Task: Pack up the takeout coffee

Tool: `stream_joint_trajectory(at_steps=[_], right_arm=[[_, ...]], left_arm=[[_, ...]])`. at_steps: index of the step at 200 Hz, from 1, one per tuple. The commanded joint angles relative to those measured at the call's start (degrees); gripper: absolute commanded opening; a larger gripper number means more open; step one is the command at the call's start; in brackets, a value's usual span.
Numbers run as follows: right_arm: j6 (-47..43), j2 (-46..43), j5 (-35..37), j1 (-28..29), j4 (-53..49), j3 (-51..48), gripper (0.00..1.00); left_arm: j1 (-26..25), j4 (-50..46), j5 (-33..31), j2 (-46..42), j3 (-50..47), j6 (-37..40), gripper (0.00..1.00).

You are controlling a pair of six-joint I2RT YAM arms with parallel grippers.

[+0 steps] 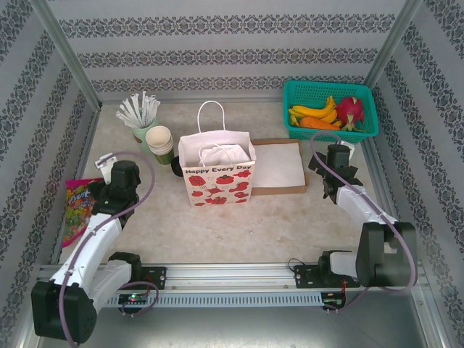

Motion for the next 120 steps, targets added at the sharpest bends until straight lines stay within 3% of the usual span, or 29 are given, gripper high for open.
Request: stream_joint_trajectory(at_steps=[1, 23, 56, 76, 111, 120], right_arm=[[-5.5, 1.8, -3.9, -0.1, 7.4, -1.5, 0.98], [-8.0, 5.0, -8.6, -0.1, 11.2, -2.1, 0.98], [-10.1, 7.4, -11.5, 0.3, 16.2, -2.2, 0.98], [-11.1, 8.4, -12.8, 0.3, 20.3, -2.8, 0.98], [-16.0, 9.6, -14.6, 1.9, 23.1, -2.5, 0.98], [-16.9, 9.8, -14.5, 2.2, 24.7, -2.9, 0.98]], left_arm=[[4.5, 14.8, 5.2, -0.6, -4.2, 1.8, 1.0], [6.9, 22.9, 10.5, 5.1, -7.2, 4.6, 1.0], [7.4, 38.8, 26.7, 16.1, -9.6, 10.7, 1.0], [7.4, 49.4, 32.9, 22.1, -10.7, 11.6, 1.0], [7.6, 57.9, 39.0, 32.5, -8.7, 13.6, 0.99], [7.3, 55.3, 40.6, 32.4, -7.6, 14.4, 0.99]])
